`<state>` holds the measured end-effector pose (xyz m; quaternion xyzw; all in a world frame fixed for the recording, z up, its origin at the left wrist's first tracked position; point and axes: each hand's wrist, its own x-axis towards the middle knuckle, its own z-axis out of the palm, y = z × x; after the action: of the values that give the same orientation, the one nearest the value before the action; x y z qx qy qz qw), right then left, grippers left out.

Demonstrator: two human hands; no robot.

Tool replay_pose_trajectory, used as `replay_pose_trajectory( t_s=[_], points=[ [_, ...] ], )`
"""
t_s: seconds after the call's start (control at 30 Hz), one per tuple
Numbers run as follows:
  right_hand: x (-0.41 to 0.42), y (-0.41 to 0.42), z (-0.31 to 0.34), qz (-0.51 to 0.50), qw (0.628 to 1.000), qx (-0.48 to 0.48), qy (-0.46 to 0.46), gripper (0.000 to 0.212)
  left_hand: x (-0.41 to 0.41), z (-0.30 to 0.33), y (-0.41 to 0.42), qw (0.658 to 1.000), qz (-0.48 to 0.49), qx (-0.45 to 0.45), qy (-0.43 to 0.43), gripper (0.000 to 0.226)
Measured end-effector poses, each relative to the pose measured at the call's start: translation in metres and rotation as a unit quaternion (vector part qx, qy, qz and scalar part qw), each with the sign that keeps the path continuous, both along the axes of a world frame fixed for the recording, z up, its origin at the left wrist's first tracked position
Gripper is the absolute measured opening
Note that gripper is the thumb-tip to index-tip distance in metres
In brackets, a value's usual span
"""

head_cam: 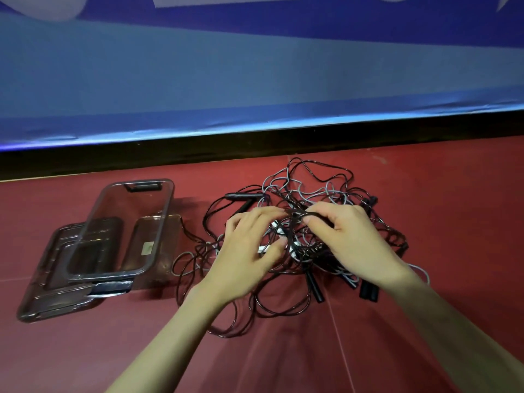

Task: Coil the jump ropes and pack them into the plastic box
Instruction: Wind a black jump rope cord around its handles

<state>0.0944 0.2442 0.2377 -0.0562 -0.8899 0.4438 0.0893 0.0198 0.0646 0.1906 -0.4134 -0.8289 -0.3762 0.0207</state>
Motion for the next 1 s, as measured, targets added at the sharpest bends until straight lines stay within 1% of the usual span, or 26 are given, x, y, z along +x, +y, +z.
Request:
replay_pose_trajectory(
  t_s=[0.1,0.13,0.2,0.27,0.33,0.37,0.4,0.47,0.57,0.63,0.7,0.77,0.83,0.87,0.93,0.97,1.0],
  points=[
    [0.001,0.001,-0.003,-0.004,1.000,-0.010,-0.003,0.019,0.003,0.003,0.001,0.996,-0.007,-0.003,-0.084,0.051],
    [0.001,0.001,-0.003,-0.004,1.000,-0.012,-0.003,0.019,0.003,0.004,0.002,0.996,-0.005,-0.015,-0.089,0.055],
    [0.001,0.001,-0.005,0.000,1.000,-0.008,-0.004,0.018,0.002,0.000,0.005,0.997,0.002,-0.058,-0.041,0.053],
    [0.001,0.000,-0.008,0.007,1.000,-0.009,-0.009,0.018,-0.001,-0.003,0.007,0.997,0.013,-0.066,-0.024,0.040],
    [0.000,0.000,-0.012,0.016,1.000,-0.015,-0.011,0.019,-0.004,0.000,0.006,0.997,0.026,-0.038,-0.056,0.021],
    [-0.002,0.001,-0.016,0.020,1.000,-0.016,-0.011,0.019,-0.004,0.002,0.005,0.995,0.026,-0.019,-0.090,0.014],
    [-0.003,0.003,-0.021,0.026,0.999,-0.017,-0.012,0.017,-0.005,0.005,0.003,0.992,0.024,0.002,-0.123,0.011],
    [-0.007,0.011,-0.036,0.038,0.999,-0.026,-0.020,0.015,-0.005,0.012,0.001,0.987,0.026,0.039,-0.155,0.015],
    [-0.013,0.022,-0.070,0.043,0.996,-0.076,-0.036,0.013,-0.005,0.019,-0.002,0.981,0.046,0.079,-0.171,0.020],
    [-0.014,0.026,-0.090,0.044,0.996,-0.060,-0.038,0.014,-0.006,0.024,-0.004,0.973,0.070,0.104,-0.195,0.024],
    [-0.014,0.031,-0.109,0.063,0.997,-0.002,-0.054,0.016,-0.011,0.032,-0.006,0.950,0.113,0.164,-0.241,0.029],
    [-0.011,0.042,-0.130,0.082,0.991,0.046,-0.095,0.014,-0.022,0.040,-0.012,0.910,0.168,0.253,-0.281,0.033],
    [-0.006,0.055,-0.150,0.071,0.983,0.085,-0.146,0.016,-0.033,0.043,-0.020,0.871,0.210,0.320,-0.309,0.033],
    [-0.003,0.059,-0.155,0.058,0.979,0.101,-0.168,0.018,-0.035,0.043,-0.022,0.862,0.221,0.332,-0.313,0.032],
    [0.000,0.062,-0.162,0.032,0.974,0.115,-0.195,0.019,-0.035,0.035,-0.026,0.856,0.241,0.323,-0.323,0.029],
    [0.001,0.062,-0.162,0.019,0.973,0.109,-0.202,0.018,-0.036,0.030,-0.027,0.846,0.258,0.322,-0.337,0.028],
    [0.001,0.060,-0.158,0.009,0.975,0.095,-0.198,0.019,-0.039,0.024,-0.029,0.827,0.281,0.329,-0.359,0.028]
  ],
)
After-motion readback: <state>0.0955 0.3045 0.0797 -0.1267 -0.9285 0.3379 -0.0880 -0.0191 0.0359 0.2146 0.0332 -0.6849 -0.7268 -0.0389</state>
